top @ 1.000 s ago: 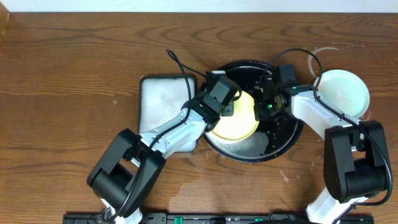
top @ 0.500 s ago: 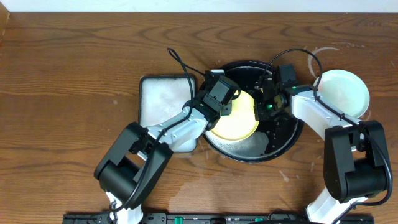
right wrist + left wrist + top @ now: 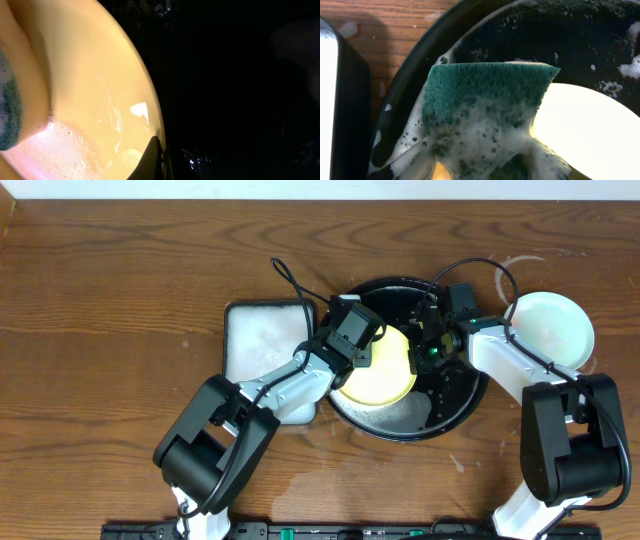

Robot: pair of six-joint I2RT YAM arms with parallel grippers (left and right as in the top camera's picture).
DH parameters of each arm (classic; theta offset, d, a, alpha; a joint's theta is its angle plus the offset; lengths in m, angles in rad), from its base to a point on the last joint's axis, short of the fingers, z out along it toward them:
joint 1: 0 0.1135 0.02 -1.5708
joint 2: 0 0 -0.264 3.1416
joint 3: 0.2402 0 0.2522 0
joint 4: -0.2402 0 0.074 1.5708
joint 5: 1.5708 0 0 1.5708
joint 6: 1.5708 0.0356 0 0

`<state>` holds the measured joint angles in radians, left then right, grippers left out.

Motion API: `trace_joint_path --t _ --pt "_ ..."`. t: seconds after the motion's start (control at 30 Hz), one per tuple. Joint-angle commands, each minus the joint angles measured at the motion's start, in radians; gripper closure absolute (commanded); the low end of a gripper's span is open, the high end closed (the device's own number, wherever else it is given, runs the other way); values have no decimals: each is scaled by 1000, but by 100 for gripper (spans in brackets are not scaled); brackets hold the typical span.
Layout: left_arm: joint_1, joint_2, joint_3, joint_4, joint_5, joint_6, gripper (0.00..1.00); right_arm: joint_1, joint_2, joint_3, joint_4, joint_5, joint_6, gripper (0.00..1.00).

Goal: Clean dirty plates on tray and stack at the side
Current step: 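Keep scrubbing the yellow plate surface with the left-held sponge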

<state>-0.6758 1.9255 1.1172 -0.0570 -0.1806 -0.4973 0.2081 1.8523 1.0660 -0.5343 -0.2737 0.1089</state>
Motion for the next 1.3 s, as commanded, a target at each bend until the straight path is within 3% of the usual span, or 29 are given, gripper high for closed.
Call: trace_joint_path --t 0.0,0.1,0.27,0.37,0.5,0.57,0.93,1.13,1.27 --pt "-5 27 -5 -21 70 -33 35 11 27 0 -15 8 -28 99" --pt "-16 27 -5 -16 59 -39 35 11 27 0 -15 8 -28 99" --pt "-16 27 -5 -17 57 -38 50 11 27 0 -15 8 -28 99" --pt "-17 27 -5 -22 57 -39 62 11 27 0 -15 8 -28 99" --pt "-17 25 -5 -36 63 -39 86 11 27 0 -16 8 -28 99" --pt "-17 8 -5 -49 89 -39 92 11 27 0 -16 8 -28 99" --pt "-20 -75 -6 -115 312 -179 92 11 27 0 -11 16 -20 99" --pt "-37 -19 -26 -143 285 -189 92 10 27 0 -11 38 -5 99" --pt "-36 26 -27 -144 189 -178 92 10 27 0 -14 38 -5 99"
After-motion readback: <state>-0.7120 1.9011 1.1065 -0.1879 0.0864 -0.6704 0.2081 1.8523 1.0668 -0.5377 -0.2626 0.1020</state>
